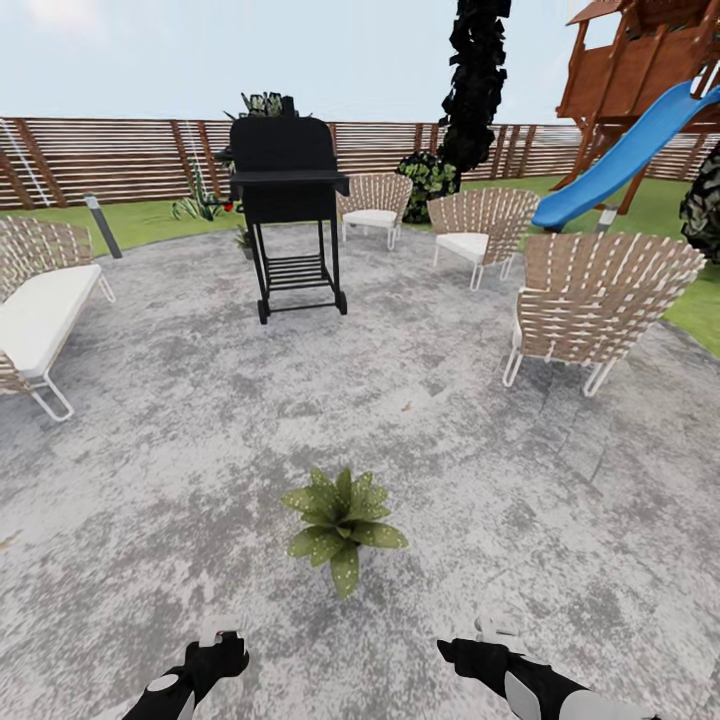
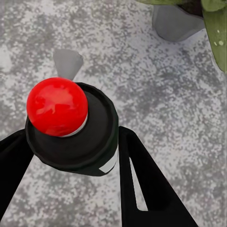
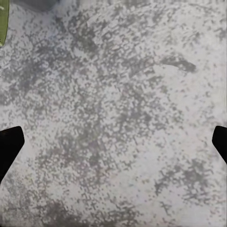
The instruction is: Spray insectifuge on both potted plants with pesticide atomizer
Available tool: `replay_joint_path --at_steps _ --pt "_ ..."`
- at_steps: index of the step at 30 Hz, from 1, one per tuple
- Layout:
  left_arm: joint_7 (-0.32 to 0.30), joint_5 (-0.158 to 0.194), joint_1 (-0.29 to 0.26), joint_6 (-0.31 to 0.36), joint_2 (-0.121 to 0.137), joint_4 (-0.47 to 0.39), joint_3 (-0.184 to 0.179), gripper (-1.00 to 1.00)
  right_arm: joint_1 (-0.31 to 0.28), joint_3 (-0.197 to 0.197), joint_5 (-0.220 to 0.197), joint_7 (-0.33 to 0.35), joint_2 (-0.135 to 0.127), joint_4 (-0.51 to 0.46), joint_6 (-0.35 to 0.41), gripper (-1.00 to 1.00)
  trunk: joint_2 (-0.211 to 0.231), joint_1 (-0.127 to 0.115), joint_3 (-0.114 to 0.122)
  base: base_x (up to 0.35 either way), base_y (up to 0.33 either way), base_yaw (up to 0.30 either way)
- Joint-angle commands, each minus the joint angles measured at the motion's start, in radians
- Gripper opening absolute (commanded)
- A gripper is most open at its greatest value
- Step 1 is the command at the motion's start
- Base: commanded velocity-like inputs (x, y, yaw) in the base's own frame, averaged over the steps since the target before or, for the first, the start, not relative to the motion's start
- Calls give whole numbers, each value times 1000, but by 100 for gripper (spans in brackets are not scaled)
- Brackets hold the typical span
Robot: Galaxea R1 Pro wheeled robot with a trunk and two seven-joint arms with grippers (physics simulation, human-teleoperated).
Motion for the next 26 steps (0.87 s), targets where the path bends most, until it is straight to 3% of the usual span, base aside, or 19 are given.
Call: replay_joint_path --at_steps 1,26 --pt "-5 -10 -1 -4 -1 -2 8 -100 0 8 -9 4 0 1 -3 100 0 0 1 0 0 0" --pt "-4 -10 -1 -4 -1 -2 8 -100 16 8 -10 4 5 0 -3 100 0 0 4 0 0 0"
